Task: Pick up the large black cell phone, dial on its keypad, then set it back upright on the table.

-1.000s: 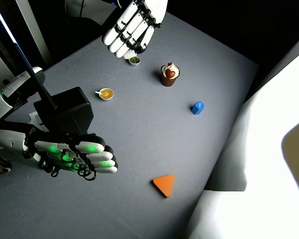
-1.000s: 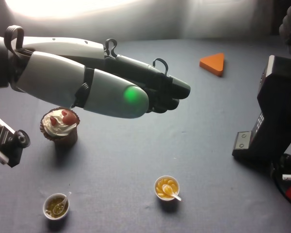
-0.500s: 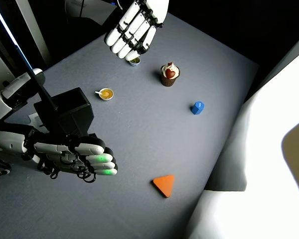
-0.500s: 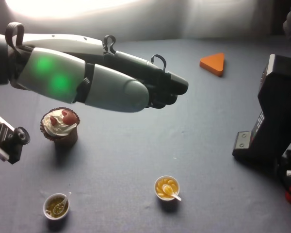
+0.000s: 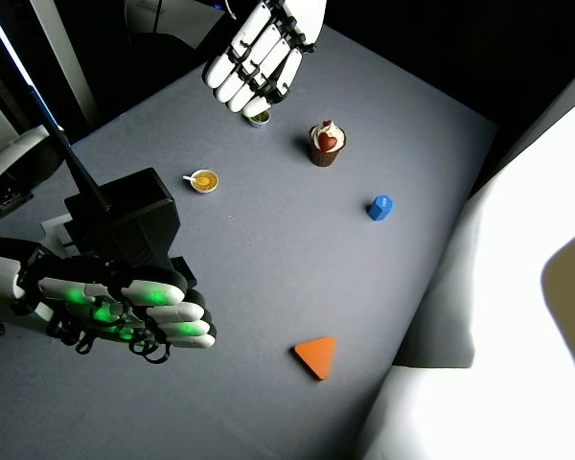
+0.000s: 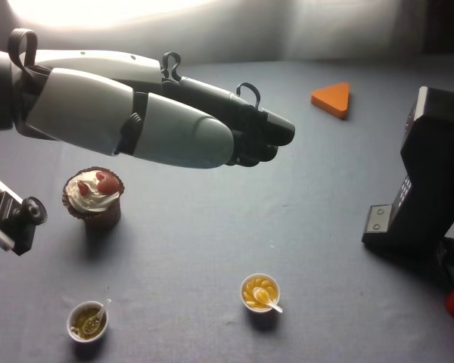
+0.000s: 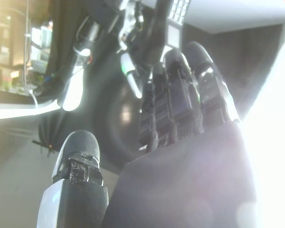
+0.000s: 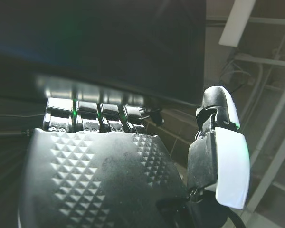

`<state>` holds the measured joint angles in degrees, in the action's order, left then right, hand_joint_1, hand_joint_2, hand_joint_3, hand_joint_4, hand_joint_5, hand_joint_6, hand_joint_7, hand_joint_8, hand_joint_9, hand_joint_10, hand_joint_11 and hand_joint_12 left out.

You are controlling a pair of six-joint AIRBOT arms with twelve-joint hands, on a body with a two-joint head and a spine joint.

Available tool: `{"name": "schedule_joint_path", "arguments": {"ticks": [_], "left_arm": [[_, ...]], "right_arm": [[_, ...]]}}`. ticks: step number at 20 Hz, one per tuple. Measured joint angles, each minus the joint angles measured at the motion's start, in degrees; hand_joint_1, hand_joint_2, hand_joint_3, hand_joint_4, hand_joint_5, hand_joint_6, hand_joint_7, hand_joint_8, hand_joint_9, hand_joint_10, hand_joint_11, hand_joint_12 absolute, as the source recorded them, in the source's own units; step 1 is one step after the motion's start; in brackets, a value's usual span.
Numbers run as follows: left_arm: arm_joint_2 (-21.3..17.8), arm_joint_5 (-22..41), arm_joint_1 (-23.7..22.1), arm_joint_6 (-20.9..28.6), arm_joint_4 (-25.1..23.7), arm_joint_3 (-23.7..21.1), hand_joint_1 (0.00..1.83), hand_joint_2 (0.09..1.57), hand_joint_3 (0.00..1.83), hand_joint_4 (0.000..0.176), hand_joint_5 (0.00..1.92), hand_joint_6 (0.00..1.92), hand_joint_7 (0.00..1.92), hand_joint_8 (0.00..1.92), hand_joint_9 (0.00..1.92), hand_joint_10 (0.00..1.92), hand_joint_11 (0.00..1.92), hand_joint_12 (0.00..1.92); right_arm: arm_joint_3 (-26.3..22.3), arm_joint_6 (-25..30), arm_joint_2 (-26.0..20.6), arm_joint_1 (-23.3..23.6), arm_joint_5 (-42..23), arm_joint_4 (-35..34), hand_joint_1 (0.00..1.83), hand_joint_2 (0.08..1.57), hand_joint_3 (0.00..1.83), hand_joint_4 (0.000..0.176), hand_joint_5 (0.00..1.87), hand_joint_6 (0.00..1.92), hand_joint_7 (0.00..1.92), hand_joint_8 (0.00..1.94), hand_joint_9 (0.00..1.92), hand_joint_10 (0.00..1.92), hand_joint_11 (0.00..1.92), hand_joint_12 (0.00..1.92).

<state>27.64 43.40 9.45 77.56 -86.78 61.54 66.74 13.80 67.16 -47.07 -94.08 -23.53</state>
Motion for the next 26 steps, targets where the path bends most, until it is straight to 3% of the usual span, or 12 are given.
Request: {"name": "schedule_joint_path", "arguments": {"ticks": [2, 9, 10, 12, 20, 23, 26], "left_arm": [[0.0, 0.0, 0.0, 0.3, -0.2, 0.0, 0.1, 1.27, 0.0, 0.027, 0.23, 0.01, 0.33, 0.0, 0.32, 0.01, 0.0, 0.78], [-0.2, 0.0, -0.4, 1.0, -0.6, 0.1, 0.14, 1.26, 0.0, 0.028, 0.25, 0.0, 0.33, 0.0, 0.34, 0.0, 0.0, 0.94], [-0.2, 0.0, -0.6, 0.9, -0.6, 0.1, 0.12, 1.26, 0.0, 0.025, 0.24, 0.0, 0.34, 0.0, 0.34, 0.0, 0.0, 0.94], [-0.2, 0.0, -0.7, 1.0, -0.4, 0.1, 0.12, 1.26, 0.0, 0.024, 0.25, 0.0, 0.34, 0.0, 0.35, 0.0, 0.0, 0.97], [-0.2, -0.2, -0.8, 1.7, -0.7, 0.1, 0.12, 1.26, 0.0, 0.031, 0.21, 0.01, 0.32, 0.0, 0.33, 0.0, 0.0, 0.85], [-0.4, -0.3, -0.9, 2.0, -0.7, 0.2, 0.19, 1.24, 0.0, 0.029, 0.24, 0.0, 0.35, 0.0, 0.35, 0.0, 0.0, 0.91], [-0.7, -0.2, -1.2, 2.3, -0.8, 0.3, 0.2, 1.24, 0.0, 0.028, 0.25, 0.0, 0.34, 0.0, 0.34, 0.0, 0.0, 0.91]], "right_arm": [[-1.4, -0.3, -0.5, 0.4, -0.1, -0.1, 0.29, 1.04, 0.0, 0.027, 0.0, 0.0, 0.0, 0.0, 0.0, 0.0, 0.0, 0.0], [-3.2, -0.5, -1.9, 0.5, -0.3, 0.2, 0.27, 1.04, 0.0, 0.02, 0.0, 0.0, 0.0, 0.0, 0.0, 0.0, 0.0, 0.0], [-4.0, -0.5, -2.3, 0.5, -0.2, 0.3, 0.3, 1.04, 0.0, 0.029, 0.0, 0.0, 0.0, 0.0, 0.0, 0.0, 0.0, 0.0], [-5.4, -0.6, -3.2, 1.1, -0.2, 0.9, 0.29, 1.04, 0.0, 0.028, 0.0, 0.0, 0.0, 0.0, 0.0, 0.0, 0.0, 0.0], [-11.8, -2.0, -7.9, 3.3, -0.3, 3.0, 0.27, 1.03, 0.0, 0.03, 0.0, 0.0, 0.0, 0.0, 0.0, 0.0, 0.0, 0.0], [-14.2, -3.2, -9.8, 4.8, -0.3, 3.5, 0.27, 1.03, 0.0, 0.036, 0.0, 0.0, 0.0, 0.0, 0.0, 0.0, 0.0, 0.0], [-15.5, -3.6, -12.3, 5.8, -0.8, 5.2, 0.28, 1.04, 0.0, 0.026, 0.0, 0.0, 0.0, 0.0, 0.0, 0.0, 0.0, 0.0]]}}
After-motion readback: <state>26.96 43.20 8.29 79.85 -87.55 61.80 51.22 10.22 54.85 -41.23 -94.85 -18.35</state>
